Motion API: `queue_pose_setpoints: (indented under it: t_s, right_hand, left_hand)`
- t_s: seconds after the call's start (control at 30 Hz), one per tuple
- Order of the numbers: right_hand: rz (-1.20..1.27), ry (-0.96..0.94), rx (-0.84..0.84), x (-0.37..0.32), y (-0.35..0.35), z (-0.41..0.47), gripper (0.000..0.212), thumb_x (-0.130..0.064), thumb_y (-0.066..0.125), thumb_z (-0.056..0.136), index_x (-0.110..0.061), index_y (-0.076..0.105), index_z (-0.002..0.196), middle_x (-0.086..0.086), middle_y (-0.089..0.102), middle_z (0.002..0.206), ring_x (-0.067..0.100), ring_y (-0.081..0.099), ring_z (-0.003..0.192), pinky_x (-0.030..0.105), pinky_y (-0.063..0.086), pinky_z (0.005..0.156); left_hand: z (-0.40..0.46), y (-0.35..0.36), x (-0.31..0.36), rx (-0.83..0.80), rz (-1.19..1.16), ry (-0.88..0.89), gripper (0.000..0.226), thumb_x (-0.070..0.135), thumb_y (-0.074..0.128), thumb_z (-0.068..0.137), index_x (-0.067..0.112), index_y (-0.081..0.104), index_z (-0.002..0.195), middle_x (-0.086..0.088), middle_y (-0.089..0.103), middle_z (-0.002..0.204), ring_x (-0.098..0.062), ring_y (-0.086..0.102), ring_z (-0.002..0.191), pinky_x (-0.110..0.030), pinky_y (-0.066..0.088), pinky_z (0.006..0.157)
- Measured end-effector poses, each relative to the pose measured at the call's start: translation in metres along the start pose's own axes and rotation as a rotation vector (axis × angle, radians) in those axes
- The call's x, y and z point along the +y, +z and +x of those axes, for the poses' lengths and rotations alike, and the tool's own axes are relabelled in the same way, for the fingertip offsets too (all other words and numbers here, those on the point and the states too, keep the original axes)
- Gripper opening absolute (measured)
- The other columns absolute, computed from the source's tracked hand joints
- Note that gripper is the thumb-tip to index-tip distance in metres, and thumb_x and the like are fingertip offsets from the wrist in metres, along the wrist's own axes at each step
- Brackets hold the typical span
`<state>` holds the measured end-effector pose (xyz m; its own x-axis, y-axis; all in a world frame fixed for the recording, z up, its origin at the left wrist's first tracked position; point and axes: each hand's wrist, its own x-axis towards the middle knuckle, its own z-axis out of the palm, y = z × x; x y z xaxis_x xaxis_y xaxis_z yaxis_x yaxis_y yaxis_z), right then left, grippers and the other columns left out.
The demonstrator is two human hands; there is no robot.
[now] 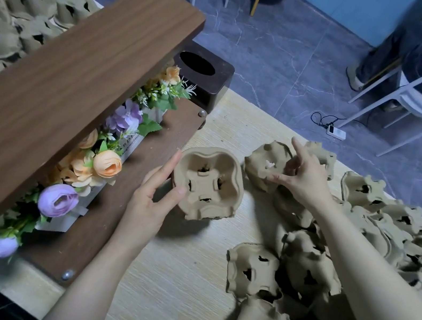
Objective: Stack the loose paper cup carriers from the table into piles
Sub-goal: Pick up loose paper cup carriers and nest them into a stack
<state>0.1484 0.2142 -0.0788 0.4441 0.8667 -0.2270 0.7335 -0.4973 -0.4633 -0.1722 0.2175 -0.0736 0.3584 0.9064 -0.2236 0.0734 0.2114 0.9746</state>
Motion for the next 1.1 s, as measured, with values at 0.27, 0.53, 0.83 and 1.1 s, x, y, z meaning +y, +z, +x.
queue_pose_setpoints:
  t_s: [0.27, 0.53, 0.83, 1.1]
  right_hand:
    - [-0.199, -0.136, -0.019, -0.02, -0.016, -0.026, 0.079, -0.048, 0.083, 0.068, -0.029, 0.05, 0.137, -0.009, 0.056, 0.085, 0.024, 0.05, 0.104, 0.035, 0.027, 0.084]
    - [-0.1, -0.163, 0.103, -0.026, -0.018, -0.049, 0.036, -0.045, 0.082, 0.07, -0.031, 0.06, 0.095, -0.008, 0.056, 0.084, 0.024, 0.051, 0.1, 0.04, 0.032, 0.084]
    - [-0.028, -0.212, 0.144, -0.027, -0.023, -0.08, 0.026, -0.032, 0.083, 0.068, -0.029, 0.06, 0.079, -0.011, 0.061, 0.07, 0.019, 0.052, 0.083, 0.04, 0.038, 0.08]
    - [0.316, -0.249, 0.383, -0.036, -0.045, -0.11, 0.033, -0.002, 0.08, 0.073, -0.027, 0.063, 0.086, -0.015, 0.062, 0.087, 0.011, 0.052, 0.088, 0.018, 0.038, 0.08]
  left_hand:
    - [0.001, 0.0, 0.0, -0.001, -0.009, 0.002, 0.055, 0.038, 0.064, 0.083, 0.059, 0.048, 0.132, 0.018, 0.049, 0.143, 0.005, 0.042, 0.134, -0.041, 0.031, 0.118]
    - [0.001, -0.001, 0.0, -0.012, -0.023, -0.001, 0.055, 0.039, 0.064, 0.083, 0.061, 0.048, 0.131, 0.02, 0.049, 0.142, 0.004, 0.042, 0.134, -0.041, 0.031, 0.118]
    - [0.0, -0.001, 0.002, -0.01, -0.005, -0.007, 0.053, 0.038, 0.068, 0.089, 0.063, 0.046, 0.131, 0.018, 0.049, 0.14, 0.003, 0.044, 0.131, -0.042, 0.034, 0.117]
    - [0.001, 0.001, 0.001, -0.025, -0.084, -0.022, 0.049, 0.031, 0.062, 0.092, 0.058, 0.051, 0.131, 0.015, 0.049, 0.143, -0.001, 0.043, 0.135, -0.044, 0.034, 0.116]
